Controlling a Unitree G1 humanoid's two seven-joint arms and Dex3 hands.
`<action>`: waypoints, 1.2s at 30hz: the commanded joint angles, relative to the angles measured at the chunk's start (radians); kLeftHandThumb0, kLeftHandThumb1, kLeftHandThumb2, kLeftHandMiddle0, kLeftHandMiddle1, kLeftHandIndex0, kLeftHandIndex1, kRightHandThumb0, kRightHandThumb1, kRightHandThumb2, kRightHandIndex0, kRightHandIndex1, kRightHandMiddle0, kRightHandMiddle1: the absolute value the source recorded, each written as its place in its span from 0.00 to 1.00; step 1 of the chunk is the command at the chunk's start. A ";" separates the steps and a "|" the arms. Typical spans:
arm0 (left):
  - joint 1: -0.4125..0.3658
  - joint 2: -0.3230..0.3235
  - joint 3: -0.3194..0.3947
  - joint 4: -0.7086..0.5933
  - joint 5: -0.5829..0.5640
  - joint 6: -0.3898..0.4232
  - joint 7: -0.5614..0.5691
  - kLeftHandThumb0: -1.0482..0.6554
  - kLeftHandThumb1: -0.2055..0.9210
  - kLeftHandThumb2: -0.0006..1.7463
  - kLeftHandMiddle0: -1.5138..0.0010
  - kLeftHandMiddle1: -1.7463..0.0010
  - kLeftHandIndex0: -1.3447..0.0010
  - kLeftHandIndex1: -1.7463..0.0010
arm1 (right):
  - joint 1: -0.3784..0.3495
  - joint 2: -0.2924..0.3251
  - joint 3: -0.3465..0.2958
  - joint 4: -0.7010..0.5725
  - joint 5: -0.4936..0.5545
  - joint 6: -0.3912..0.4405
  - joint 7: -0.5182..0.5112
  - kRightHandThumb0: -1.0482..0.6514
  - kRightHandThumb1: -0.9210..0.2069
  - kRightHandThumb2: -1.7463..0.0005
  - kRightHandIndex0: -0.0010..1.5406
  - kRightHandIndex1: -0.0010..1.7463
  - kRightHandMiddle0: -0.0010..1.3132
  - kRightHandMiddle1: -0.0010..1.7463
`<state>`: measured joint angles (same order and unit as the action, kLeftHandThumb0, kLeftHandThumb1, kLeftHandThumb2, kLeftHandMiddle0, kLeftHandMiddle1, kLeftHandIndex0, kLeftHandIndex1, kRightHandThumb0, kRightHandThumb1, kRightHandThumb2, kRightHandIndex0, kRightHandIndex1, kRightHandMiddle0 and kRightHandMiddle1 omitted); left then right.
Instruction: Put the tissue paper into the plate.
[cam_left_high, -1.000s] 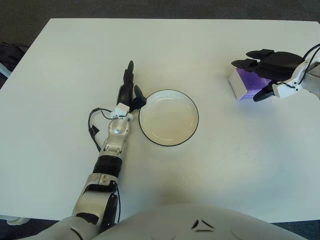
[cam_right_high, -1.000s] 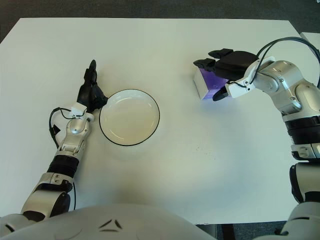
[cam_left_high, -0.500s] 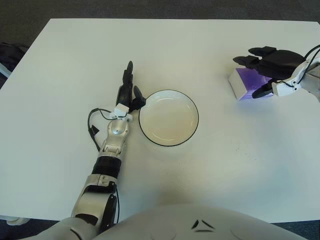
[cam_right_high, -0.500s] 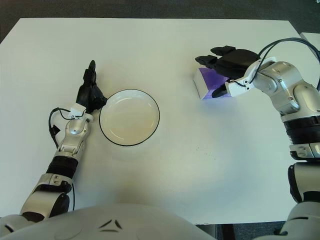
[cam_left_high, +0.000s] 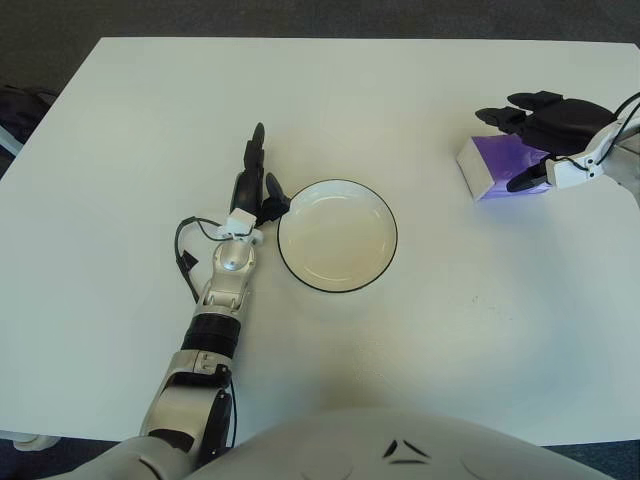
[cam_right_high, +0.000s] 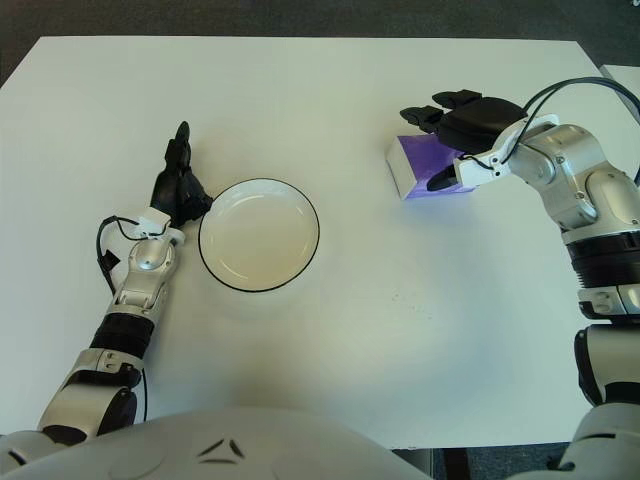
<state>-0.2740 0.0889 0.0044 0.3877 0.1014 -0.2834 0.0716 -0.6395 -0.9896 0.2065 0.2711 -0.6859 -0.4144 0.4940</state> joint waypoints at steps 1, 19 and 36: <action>0.056 0.011 0.006 0.044 0.003 0.028 -0.005 0.09 1.00 0.69 1.00 1.00 1.00 0.91 | 0.006 -0.022 0.001 0.007 -0.011 0.007 0.016 0.00 0.00 0.88 0.00 0.00 0.00 0.00; 0.049 0.013 0.012 0.064 -0.012 0.026 -0.011 0.09 1.00 0.68 1.00 1.00 1.00 0.92 | -0.011 -0.065 0.027 0.065 -0.031 -0.003 0.101 0.00 0.00 0.86 0.00 0.00 0.00 0.00; 0.039 0.014 0.011 0.080 -0.009 0.018 -0.007 0.10 1.00 0.69 1.00 1.00 1.00 0.91 | -0.053 -0.055 0.082 0.138 -0.045 -0.039 0.154 0.00 0.00 0.91 0.00 0.00 0.00 0.00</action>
<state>-0.2850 0.1013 0.0140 0.4147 0.0899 -0.2941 0.0681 -0.6831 -1.0370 0.2721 0.3907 -0.7137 -0.4465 0.6388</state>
